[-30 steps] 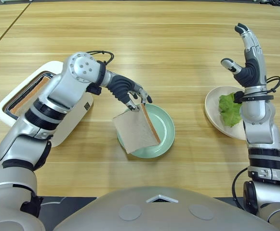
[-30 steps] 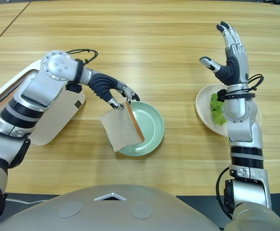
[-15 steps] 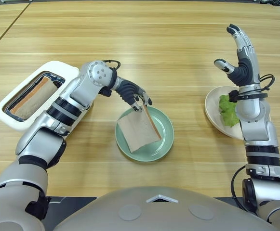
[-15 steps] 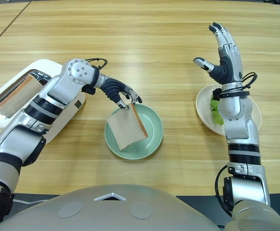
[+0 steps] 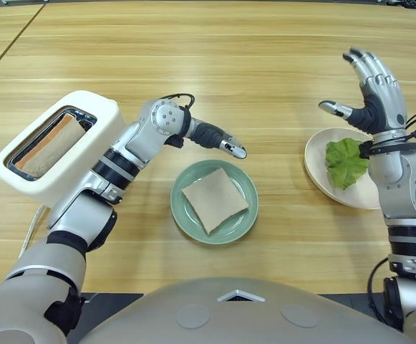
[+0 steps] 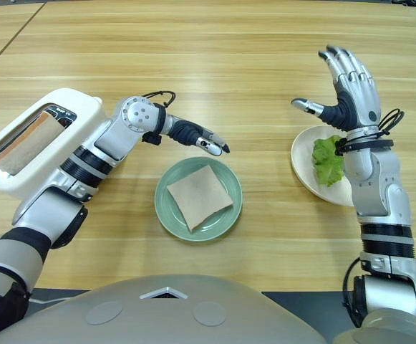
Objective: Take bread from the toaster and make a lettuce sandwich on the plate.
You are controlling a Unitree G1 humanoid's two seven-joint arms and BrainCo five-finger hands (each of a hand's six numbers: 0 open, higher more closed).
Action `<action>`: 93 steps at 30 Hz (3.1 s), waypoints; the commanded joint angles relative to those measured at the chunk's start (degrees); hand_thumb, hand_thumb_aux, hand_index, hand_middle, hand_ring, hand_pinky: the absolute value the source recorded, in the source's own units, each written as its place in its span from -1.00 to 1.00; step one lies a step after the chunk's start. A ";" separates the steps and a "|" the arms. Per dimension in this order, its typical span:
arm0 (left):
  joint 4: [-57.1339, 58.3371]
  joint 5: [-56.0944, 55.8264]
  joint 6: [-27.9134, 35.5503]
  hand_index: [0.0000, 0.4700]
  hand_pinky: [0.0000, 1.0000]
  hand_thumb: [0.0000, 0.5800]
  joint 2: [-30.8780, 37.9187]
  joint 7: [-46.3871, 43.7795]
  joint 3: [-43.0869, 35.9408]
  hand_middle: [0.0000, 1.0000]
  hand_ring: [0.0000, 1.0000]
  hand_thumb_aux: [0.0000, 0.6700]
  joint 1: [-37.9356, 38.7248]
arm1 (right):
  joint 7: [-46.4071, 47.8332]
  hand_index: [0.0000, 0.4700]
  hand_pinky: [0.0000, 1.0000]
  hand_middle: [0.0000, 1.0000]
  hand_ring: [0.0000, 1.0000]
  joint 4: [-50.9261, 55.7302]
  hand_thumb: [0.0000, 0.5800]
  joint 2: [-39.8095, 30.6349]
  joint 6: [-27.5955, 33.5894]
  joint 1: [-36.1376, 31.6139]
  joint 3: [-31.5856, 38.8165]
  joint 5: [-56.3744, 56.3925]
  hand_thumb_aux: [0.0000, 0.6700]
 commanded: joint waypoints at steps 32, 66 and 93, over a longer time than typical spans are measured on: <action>-30.11 -16.39 15.09 -1.00 -1.00 -1.00 6.04 14.52 21.13 -1.00 -1.00 -1.00 17.31 | 26.51 1.00 -1.00 -1.00 -1.00 -1.56 1.00 -12.40 19.40 14.93 8.26 -5.08 1.00; -29.47 -19.10 13.86 -1.00 -1.00 -1.00 7.22 14.82 21.42 -1.00 -1.00 -1.00 18.88 | 21.03 -1.00 -1.00 -1.00 -1.00 2.48 -1.00 -12.87 17.78 12.68 8.66 -4.49 -1.00; -29.03 -19.61 13.01 -1.00 -1.00 -1.00 7.01 14.80 21.74 -1.00 -1.00 -1.00 18.81 | 10.97 1.00 -1.00 -1.00 -1.00 -8.71 1.00 -10.65 11.40 9.26 4.88 -1.41 1.00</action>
